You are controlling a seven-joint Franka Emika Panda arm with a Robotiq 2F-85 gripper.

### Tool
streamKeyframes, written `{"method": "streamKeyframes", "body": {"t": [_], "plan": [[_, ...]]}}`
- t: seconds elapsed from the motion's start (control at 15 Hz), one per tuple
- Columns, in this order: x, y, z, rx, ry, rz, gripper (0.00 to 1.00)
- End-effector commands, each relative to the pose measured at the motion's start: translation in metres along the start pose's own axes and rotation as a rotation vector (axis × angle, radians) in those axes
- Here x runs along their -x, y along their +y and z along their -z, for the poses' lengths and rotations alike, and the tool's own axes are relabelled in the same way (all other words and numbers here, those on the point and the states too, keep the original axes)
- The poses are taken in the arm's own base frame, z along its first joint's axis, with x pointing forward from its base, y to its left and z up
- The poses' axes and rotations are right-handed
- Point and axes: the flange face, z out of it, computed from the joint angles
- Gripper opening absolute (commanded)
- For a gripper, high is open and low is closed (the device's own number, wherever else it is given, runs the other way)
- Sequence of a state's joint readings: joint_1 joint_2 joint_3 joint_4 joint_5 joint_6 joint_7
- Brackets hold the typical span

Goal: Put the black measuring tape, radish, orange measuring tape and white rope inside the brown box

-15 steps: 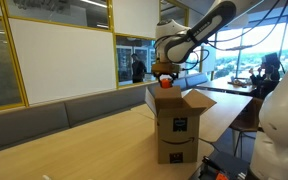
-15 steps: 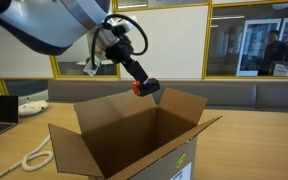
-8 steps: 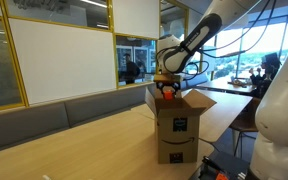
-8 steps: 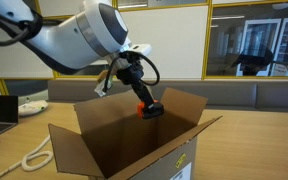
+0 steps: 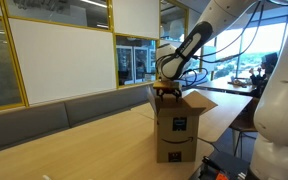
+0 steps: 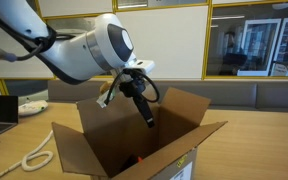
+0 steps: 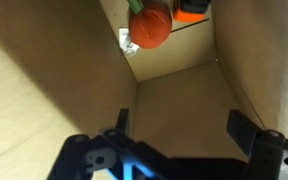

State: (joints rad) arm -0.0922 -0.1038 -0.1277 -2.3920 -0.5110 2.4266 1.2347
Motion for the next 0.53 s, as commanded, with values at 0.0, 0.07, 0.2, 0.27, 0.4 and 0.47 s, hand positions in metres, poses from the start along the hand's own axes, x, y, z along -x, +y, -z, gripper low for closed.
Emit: {"method": "streamKeyframes", "body": {"t": [0.0, 0.07, 0.2, 0.27, 0.4, 0.47], "plan": [[-0.005, -0.002, 0.005, -0.026, -0.012, -0.003, 1.0], [-0.004, -0.003, 0.009, -0.03, -0.007, -0.002, 1.0], [0.0, -0.005, 0.023, -0.047, 0.017, 0.013, 1.0], [0.003, -0.007, 0.031, -0.056, 0.035, 0.021, 1.0], [0.013, -0.011, 0.053, -0.082, 0.076, 0.052, 1.0], [0.019, -0.012, 0.065, -0.098, 0.091, 0.071, 1.0]]}}
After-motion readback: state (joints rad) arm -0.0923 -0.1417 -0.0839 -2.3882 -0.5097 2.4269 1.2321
